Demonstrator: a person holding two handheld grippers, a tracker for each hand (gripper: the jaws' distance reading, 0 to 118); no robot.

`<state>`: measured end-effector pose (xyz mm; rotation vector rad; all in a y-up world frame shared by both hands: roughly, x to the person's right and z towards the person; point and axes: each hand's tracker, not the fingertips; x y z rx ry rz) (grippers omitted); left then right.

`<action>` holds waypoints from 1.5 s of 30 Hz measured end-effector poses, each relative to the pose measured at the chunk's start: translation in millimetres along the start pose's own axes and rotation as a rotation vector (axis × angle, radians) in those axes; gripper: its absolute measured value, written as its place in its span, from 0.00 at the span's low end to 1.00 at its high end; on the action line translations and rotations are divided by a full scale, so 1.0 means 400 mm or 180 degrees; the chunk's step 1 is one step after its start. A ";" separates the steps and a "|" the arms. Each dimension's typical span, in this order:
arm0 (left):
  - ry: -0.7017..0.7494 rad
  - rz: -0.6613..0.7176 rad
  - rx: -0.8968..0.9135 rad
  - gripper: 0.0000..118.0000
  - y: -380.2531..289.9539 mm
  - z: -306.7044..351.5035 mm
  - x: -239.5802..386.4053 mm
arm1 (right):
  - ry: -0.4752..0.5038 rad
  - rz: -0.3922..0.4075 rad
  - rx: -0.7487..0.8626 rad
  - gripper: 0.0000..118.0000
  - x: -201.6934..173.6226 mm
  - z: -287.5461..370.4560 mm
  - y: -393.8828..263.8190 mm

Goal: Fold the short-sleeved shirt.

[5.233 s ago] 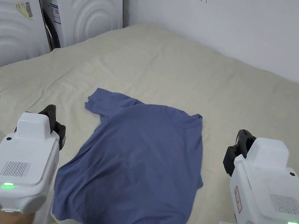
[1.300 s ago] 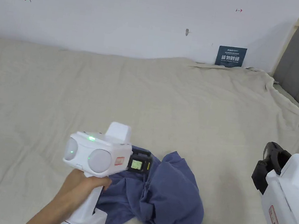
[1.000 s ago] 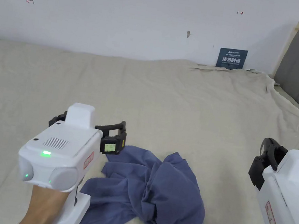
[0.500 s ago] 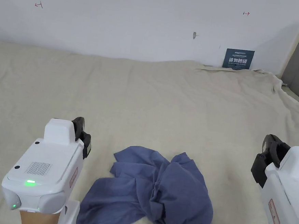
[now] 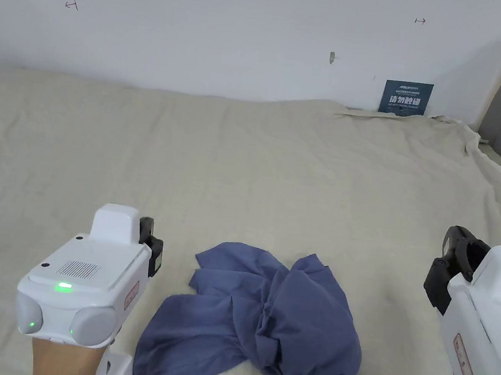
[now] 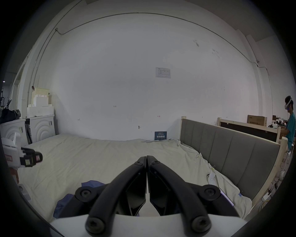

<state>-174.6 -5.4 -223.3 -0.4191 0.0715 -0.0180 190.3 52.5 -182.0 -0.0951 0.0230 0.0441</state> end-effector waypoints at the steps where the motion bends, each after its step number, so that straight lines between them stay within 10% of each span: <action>1: -0.0003 0.0074 -0.0178 0.00 -0.011 -0.012 -0.003 | -0.0001 0.0000 -0.0001 0.00 -0.003 0.002 0.000; 13: -0.0221 0.0488 -0.1761 0.04 -0.238 -0.121 -0.008 | 0.0038 -0.0017 -0.0104 0.00 -0.010 -0.013 -0.026; 15: -0.0213 0.0465 -0.1838 0.17 -0.269 -0.120 -0.001 | 0.0046 -0.0018 -0.0114 0.00 -0.010 -0.015 -0.030; 19: -0.0179 0.0305 -0.2015 0.75 -0.315 -0.119 0.020 | 0.0061 -0.0013 -0.0152 0.00 -0.008 -0.023 -0.040; 21: -0.0158 0.0267 -0.2057 0.82 -0.329 -0.124 0.026 | 0.0064 -0.0020 -0.0168 0.00 -0.013 -0.022 -0.040; 29: -0.0106 0.0134 -0.2135 0.55 -0.355 -0.133 0.044 | 0.0087 -0.0024 -0.0251 0.00 -0.024 -0.027 -0.050; 33: -0.0146 -0.0141 -0.1989 0.06 -0.345 -0.117 0.058 | 0.0093 -0.0022 -0.0299 0.00 -0.024 -0.041 -0.061; 45: -0.0479 0.0251 -0.1502 0.02 -0.239 -0.052 0.003 | 0.0457 -0.0082 -0.1132 0.00 -0.028 -0.291 -0.143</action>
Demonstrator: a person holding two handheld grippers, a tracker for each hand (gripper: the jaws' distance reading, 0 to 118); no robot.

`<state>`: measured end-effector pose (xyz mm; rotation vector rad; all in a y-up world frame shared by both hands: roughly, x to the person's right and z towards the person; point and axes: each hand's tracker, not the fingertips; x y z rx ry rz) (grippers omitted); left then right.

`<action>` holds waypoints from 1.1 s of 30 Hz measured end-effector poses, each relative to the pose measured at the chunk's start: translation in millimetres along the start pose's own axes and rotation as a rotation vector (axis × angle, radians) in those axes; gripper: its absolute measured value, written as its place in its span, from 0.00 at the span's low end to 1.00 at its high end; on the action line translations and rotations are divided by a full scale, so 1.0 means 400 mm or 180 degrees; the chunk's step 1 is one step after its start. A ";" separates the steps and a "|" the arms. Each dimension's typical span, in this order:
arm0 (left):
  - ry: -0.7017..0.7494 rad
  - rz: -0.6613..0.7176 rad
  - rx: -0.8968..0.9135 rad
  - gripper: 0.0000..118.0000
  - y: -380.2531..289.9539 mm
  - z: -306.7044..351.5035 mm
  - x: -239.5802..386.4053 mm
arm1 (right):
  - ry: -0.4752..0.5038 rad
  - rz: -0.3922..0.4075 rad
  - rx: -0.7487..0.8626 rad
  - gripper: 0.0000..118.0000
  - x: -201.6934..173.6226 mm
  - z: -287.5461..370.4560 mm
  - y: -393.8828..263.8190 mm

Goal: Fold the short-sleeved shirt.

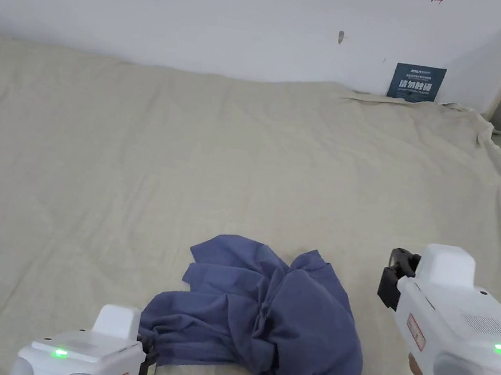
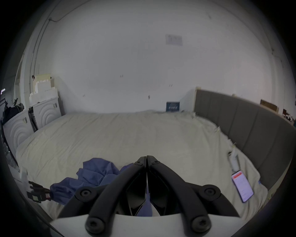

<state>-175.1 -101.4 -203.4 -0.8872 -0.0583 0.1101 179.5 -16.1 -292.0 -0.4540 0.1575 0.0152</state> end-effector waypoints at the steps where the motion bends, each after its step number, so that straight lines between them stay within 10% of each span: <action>1: -0.0031 0.0025 0.0025 0.02 0.009 0.005 -0.005 | 0.0056 -0.0033 -0.0059 0.00 0.003 -0.036 0.002; 4: -0.0070 0.0089 0.0067 0.02 0.024 0.010 -0.010 | 0.0091 0.0090 -0.0212 0.06 0.007 -0.147 0.002; 10: -0.0143 0.0093 0.0058 0.02 0.037 -0.007 -0.016 | 0.0179 -0.0018 -0.0767 0.84 0.034 -0.365 -0.013; 18: -0.0188 0.0206 0.0011 0.02 0.037 -0.021 -0.043 | 0.0054 -0.0082 -0.1456 0.82 -0.025 -0.469 -0.073; 24: -0.0188 0.0207 -0.0023 0.02 0.030 -0.021 -0.041 | 0.0195 -0.0071 -0.1705 0.39 -0.048 -0.463 -0.135; 26: -0.0193 0.0206 -0.0021 0.02 0.029 -0.020 -0.038 | 0.0223 -0.0181 -0.1681 0.09 -0.054 -0.448 -0.136; 33: -0.0247 0.0266 0.0062 0.02 0.035 0.001 -0.036 | 0.0341 -0.0048 -0.1407 0.05 -0.048 -0.341 -0.054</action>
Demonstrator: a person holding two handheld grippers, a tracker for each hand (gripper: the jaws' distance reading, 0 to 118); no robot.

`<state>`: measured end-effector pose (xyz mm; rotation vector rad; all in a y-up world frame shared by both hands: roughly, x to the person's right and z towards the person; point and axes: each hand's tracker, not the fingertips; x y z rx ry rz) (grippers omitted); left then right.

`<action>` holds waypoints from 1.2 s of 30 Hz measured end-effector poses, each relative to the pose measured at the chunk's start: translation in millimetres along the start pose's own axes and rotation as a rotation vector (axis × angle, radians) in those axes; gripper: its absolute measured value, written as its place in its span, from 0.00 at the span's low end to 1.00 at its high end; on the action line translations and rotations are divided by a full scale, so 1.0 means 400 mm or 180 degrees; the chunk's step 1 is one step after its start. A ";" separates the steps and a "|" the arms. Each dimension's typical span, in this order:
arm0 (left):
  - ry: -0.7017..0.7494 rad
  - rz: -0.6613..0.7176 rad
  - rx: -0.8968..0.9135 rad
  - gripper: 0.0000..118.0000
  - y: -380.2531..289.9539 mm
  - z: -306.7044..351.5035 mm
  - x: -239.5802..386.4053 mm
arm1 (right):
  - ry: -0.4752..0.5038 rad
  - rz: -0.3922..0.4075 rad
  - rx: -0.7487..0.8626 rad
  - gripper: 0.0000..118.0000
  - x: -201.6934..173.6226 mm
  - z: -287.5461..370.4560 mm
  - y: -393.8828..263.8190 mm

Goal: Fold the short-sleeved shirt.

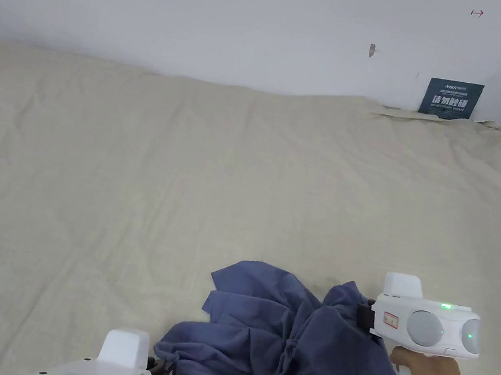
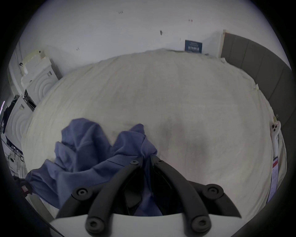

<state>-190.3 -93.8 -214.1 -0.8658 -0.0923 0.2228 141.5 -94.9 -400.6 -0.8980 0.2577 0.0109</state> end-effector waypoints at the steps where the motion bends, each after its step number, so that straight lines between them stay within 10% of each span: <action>1: -0.0013 0.0007 0.0017 0.02 0.005 0.004 0.000 | 0.0025 -0.0006 0.0088 0.05 0.000 0.032 0.007; 17: -0.0035 0.0135 0.0798 0.02 0.256 0.145 -0.050 | -0.0058 -0.0190 0.1262 0.05 0.168 0.480 0.167; 36: 0.0556 -0.0316 0.1453 0.02 0.772 0.259 -0.034 | -0.0456 -0.0275 0.1883 0.05 0.280 0.603 0.412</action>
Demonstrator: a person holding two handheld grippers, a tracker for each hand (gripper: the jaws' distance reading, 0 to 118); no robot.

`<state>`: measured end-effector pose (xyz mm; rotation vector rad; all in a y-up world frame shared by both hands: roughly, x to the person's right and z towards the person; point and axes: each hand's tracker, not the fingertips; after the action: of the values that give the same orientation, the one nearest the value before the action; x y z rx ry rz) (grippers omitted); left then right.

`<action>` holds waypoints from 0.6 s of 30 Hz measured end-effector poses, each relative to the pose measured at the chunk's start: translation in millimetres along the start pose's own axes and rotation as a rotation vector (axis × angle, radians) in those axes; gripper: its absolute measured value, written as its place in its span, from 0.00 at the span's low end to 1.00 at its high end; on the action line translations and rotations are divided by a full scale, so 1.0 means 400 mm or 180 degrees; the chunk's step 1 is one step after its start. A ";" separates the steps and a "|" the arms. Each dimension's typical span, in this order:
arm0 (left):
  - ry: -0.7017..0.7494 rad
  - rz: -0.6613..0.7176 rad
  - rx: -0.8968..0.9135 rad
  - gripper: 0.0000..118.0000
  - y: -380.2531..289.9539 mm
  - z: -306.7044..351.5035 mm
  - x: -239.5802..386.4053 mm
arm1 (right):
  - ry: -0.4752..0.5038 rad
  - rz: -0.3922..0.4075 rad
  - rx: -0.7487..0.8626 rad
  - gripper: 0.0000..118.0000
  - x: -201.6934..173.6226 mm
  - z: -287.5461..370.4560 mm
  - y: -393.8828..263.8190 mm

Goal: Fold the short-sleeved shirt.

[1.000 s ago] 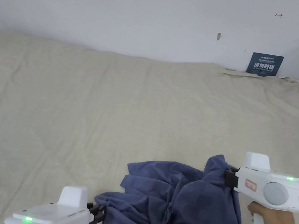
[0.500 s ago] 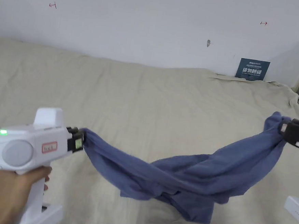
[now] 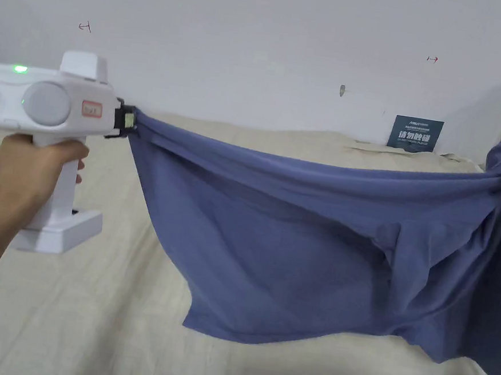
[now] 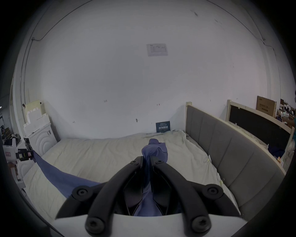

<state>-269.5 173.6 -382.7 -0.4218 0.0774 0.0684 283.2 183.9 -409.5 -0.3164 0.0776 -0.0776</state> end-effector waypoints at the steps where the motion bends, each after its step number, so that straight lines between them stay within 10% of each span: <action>1: 0.0034 -0.0027 0.0029 0.02 0.025 -0.012 0.003 | 0.0003 0.0001 0.0039 0.05 -0.004 -0.015 0.015; 18: 0.0319 -0.0055 0.0584 0.02 0.314 -0.078 -0.035 | 0.0020 -0.0142 0.0548 0.05 -0.090 -0.173 0.175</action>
<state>-295.9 274.6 -460.7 -0.2423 0.1772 0.0229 245.9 232.2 -494.6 -0.1459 0.0696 -0.1286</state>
